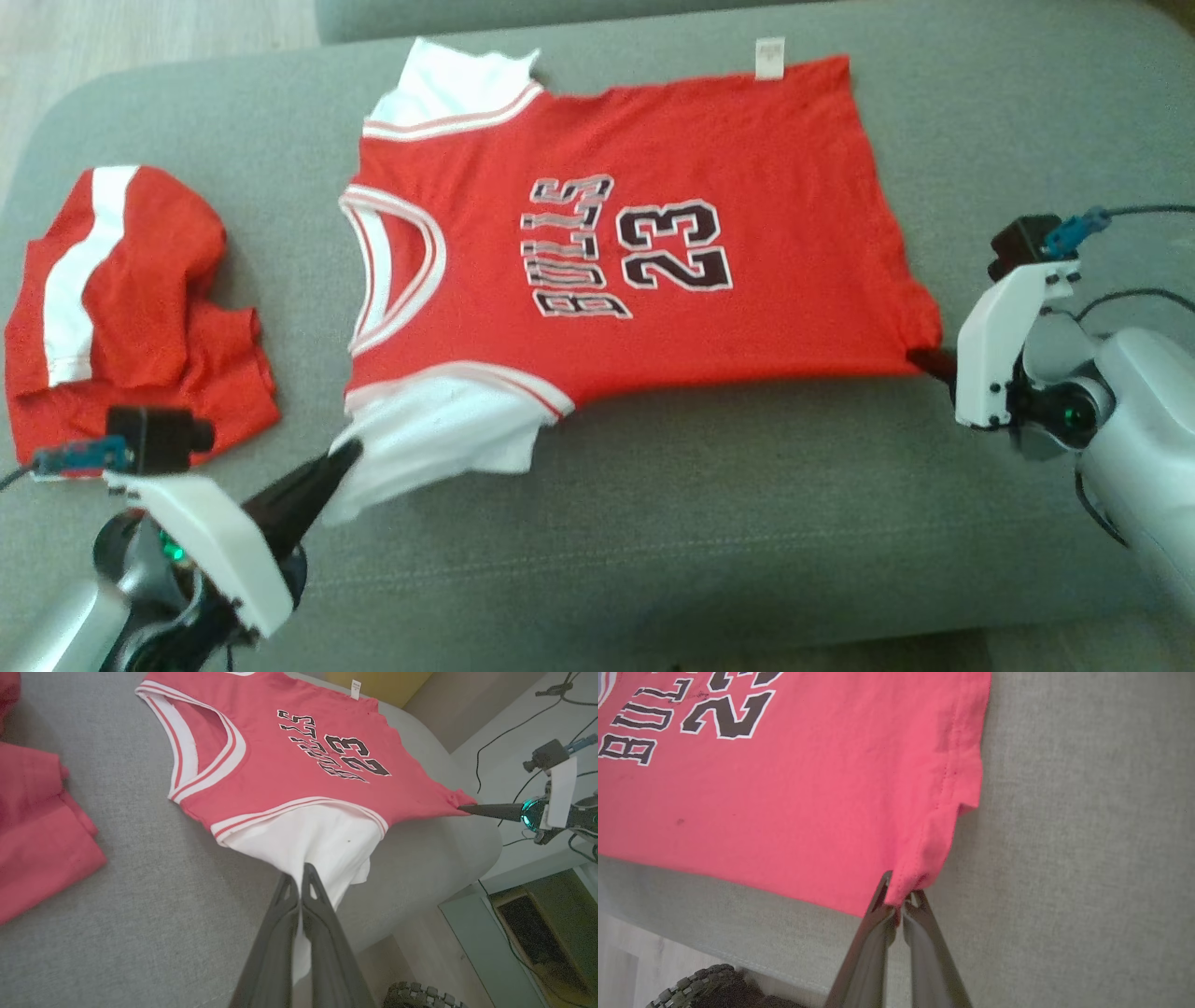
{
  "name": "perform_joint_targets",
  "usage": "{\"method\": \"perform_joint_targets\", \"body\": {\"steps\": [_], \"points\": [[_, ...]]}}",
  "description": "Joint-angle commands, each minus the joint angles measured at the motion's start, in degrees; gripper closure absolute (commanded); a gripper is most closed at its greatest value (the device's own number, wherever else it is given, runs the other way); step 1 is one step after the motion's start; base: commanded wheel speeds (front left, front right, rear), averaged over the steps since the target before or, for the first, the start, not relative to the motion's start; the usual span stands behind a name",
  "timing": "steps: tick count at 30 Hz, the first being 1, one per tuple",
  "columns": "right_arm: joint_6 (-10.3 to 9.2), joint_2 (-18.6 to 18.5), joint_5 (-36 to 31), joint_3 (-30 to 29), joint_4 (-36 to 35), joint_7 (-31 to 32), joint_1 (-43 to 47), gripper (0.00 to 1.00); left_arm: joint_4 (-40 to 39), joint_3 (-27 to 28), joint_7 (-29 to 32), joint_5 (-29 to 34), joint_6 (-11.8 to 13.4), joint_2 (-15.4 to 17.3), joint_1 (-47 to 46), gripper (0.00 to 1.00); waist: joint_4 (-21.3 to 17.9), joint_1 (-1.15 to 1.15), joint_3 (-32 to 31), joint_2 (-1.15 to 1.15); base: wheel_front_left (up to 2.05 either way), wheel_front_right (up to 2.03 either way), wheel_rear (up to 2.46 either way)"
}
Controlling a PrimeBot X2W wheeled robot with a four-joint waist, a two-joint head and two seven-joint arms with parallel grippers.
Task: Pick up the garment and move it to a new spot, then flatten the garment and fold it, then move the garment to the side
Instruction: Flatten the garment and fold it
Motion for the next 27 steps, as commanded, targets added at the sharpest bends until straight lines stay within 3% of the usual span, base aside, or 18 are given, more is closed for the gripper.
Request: {"method": "perform_joint_targets", "body": {"steps": [1,17,27], "points": [[0.36,-1.77,1.05,0.25,-1.35,1.12,0.57,1.0,-2.14,2.82,0.24,0.62,-0.16,3.31,-1.29,1.0,-0.47,0.01,-1.1,0.0,0.0,0.0,0.0],[0.36,-6.24,5.87,3.22,-7.5,16.53,5.6,1.0,-9.61,1.31,5.82,-2.97,0.98,9.13,9.07,1.0,-1.96,0.01,-5.08,0.0,0.0,0.0,0.0],[0.36,-6.37,4.37,0.27,-10.02,16.84,3.67,1.0,-11.48,2.81,5.45,-1.95,2.77,9.97,7.25,1.0,-2.08,0.01,-3.08,0.0,0.0,0.0,0.0]]}}
